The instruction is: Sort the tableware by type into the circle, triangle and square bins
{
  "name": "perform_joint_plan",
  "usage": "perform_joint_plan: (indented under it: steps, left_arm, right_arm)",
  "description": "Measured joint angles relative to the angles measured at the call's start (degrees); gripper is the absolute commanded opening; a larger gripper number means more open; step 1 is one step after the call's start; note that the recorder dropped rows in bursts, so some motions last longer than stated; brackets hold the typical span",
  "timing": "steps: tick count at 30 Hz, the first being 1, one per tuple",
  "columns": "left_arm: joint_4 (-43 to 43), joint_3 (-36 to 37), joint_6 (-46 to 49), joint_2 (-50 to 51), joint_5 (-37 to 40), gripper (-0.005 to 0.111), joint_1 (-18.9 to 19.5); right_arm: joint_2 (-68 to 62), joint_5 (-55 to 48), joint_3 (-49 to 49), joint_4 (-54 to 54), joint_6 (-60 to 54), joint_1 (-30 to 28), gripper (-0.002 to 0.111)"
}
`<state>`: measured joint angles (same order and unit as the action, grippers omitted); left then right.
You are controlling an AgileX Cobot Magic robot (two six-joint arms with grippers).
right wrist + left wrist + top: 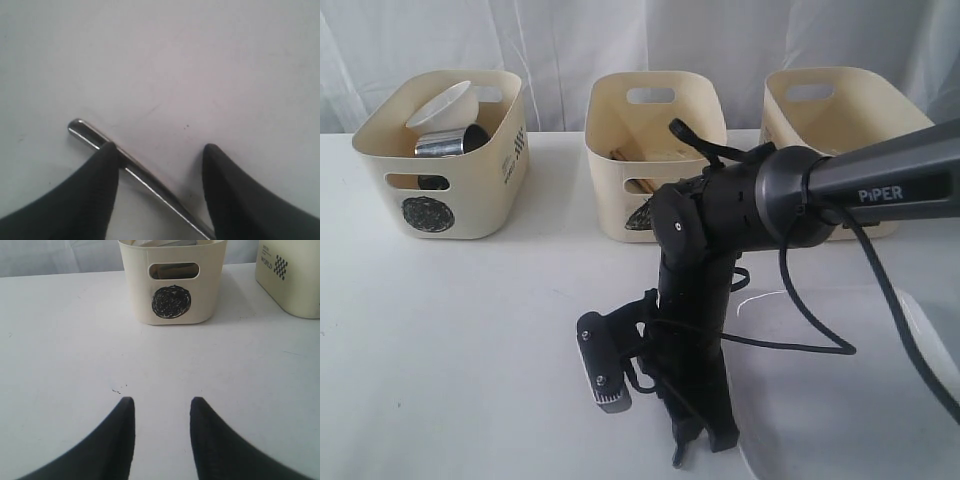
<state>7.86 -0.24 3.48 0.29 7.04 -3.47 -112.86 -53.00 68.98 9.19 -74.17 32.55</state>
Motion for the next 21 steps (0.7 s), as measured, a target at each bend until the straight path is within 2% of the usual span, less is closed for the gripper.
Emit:
perform_joint_plan:
  steps: [5,13,21]
  left_arm:
    - [0.00,0.00,0.00,0.00,0.00,0.042,0.00]
    - [0.00,0.00,0.00,0.00,0.00,0.042,0.00]
    - [0.00,0.00,0.00,0.00,0.00,0.042,0.00]
  right_arm:
    - [0.00,0.13,0.00,0.11,0.13,0.00,0.050]
    - [1.57,0.47,0.00,-1.36,7.66,0.02,0.050]
    - [3.58,-3.15,0.00,-4.17,9.71,0.02,0.050]
